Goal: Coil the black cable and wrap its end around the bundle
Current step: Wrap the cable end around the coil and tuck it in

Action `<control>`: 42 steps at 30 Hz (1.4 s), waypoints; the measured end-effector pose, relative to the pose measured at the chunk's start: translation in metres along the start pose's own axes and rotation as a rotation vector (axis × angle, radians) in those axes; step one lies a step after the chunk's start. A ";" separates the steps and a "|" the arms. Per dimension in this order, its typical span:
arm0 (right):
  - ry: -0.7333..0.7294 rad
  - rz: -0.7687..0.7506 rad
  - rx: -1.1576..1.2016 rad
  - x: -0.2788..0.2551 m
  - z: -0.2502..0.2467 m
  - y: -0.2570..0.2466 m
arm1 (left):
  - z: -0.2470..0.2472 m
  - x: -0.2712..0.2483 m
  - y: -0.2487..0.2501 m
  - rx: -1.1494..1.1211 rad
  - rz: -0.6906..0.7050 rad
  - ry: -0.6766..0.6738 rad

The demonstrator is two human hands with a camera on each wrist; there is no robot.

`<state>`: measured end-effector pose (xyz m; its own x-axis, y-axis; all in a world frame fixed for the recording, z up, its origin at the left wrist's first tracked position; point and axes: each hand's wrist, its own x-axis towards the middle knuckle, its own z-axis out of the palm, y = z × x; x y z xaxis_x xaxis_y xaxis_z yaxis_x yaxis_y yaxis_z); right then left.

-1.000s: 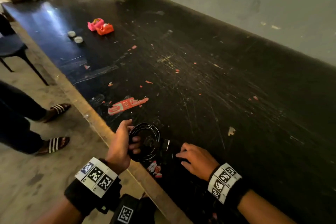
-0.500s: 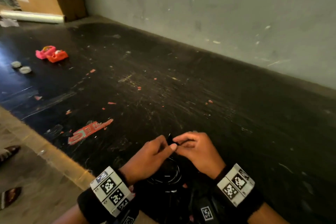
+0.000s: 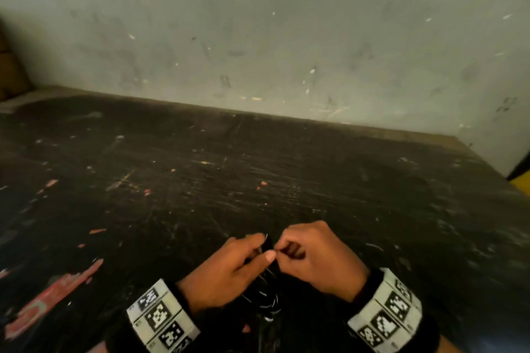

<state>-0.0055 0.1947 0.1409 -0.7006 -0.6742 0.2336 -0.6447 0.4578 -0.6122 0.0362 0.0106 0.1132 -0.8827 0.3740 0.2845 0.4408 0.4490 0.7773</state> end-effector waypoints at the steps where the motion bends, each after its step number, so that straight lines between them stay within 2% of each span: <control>1: 0.034 0.011 0.042 -0.002 -0.001 -0.001 | -0.001 0.002 0.003 0.001 0.015 -0.010; 8: 0.369 0.325 0.561 0.016 0.010 -0.009 | -0.016 0.013 0.020 0.007 0.053 0.039; 11: 0.392 0.384 0.790 0.026 0.005 -0.018 | -0.019 0.015 0.025 -0.015 0.013 0.132; 15: 0.299 0.263 1.076 0.028 -0.011 -0.021 | -0.028 0.020 0.029 -0.333 -0.241 0.200; 17: 0.188 0.168 0.997 0.025 -0.016 -0.021 | -0.032 0.021 0.034 -0.466 -0.352 0.190; 20: 0.160 0.015 0.612 0.025 -0.024 -0.024 | -0.039 0.024 0.044 -0.566 -0.418 0.173; 23: 0.302 -0.054 0.386 0.028 -0.031 -0.028 | -0.043 0.030 0.043 -0.586 -0.456 0.189; 26: 0.467 -0.058 0.467 0.025 -0.045 -0.035 | -0.044 0.037 0.037 -0.590 -0.528 0.281; 27: 0.445 -0.050 0.553 0.022 -0.050 -0.039 | -0.045 0.038 0.037 -0.584 -0.548 0.302; 29: 0.263 -0.013 0.597 0.017 -0.054 -0.047 | -0.045 0.041 0.034 -0.550 -0.574 0.330; 31: 0.147 -0.019 0.431 0.016 -0.046 -0.046 | -0.046 0.044 0.036 -0.508 -0.587 0.327; 34: 0.222 -0.096 0.024 0.018 -0.030 -0.035 | -0.044 0.047 0.045 -0.446 -0.583 0.273; 36: 0.227 -0.135 -0.113 0.018 -0.025 -0.027 | -0.044 0.048 0.049 -0.411 -0.572 0.241; 38: 0.237 -0.124 -0.087 0.018 -0.022 -0.023 | -0.044 0.049 0.050 -0.400 -0.526 0.234; 42: 0.497 -0.090 -0.031 0.022 -0.018 -0.014 | -0.041 0.046 0.052 -0.504 -0.460 0.297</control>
<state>-0.0180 0.1840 0.1681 -0.6981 -0.3578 0.6202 -0.7125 0.4327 -0.5523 0.0123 0.0179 0.1895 -0.9984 -0.0295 -0.0478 -0.0493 0.0542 0.9973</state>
